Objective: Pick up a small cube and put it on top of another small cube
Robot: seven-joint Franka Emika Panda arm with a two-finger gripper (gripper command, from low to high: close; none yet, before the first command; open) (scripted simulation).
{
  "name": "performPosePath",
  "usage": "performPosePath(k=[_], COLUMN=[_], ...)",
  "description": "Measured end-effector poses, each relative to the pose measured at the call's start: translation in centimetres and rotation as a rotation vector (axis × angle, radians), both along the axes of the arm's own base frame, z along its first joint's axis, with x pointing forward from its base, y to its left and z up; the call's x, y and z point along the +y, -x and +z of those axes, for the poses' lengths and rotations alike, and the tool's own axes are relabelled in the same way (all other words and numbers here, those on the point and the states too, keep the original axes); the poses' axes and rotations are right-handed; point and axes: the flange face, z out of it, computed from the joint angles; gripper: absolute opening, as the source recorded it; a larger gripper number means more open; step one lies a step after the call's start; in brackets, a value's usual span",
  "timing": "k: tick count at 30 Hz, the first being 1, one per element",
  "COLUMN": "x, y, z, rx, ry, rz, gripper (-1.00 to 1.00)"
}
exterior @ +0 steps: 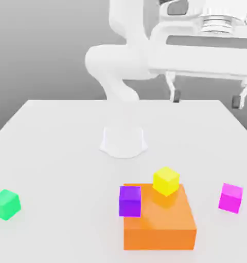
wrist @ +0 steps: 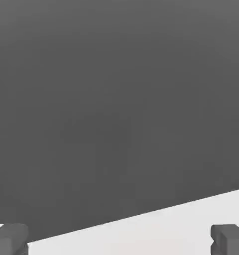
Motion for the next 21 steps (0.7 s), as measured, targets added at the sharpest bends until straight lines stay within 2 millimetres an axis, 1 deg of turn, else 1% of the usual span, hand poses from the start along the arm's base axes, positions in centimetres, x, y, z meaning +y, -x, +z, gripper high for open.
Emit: performPosePath(k=[3,6,9,11,14,17,19,21], x=[2.5,4.9,7.8,9.4,11.2,13.0,13.6,13.8], y=[0.8,2.3,4.8,6.6,9.5,12.7,13.4,13.5], z=[-4.9,-9.6,-13.8,-16.3,-19.6,-22.2,-23.6,-24.9], rx=[0.059,0.119,0.181,0.224,0.291,0.359,0.374,0.378], ry=[-0.016,-0.036,-0.061,-0.08,-0.115,-0.151,-0.164,-0.169], rz=[-0.032,-0.062,-0.078,-0.096,-0.135,-0.168,-0.176,-0.18], gripper=[0.0,0.0,0.0,0.0,0.0,0.0,0.0,0.0])
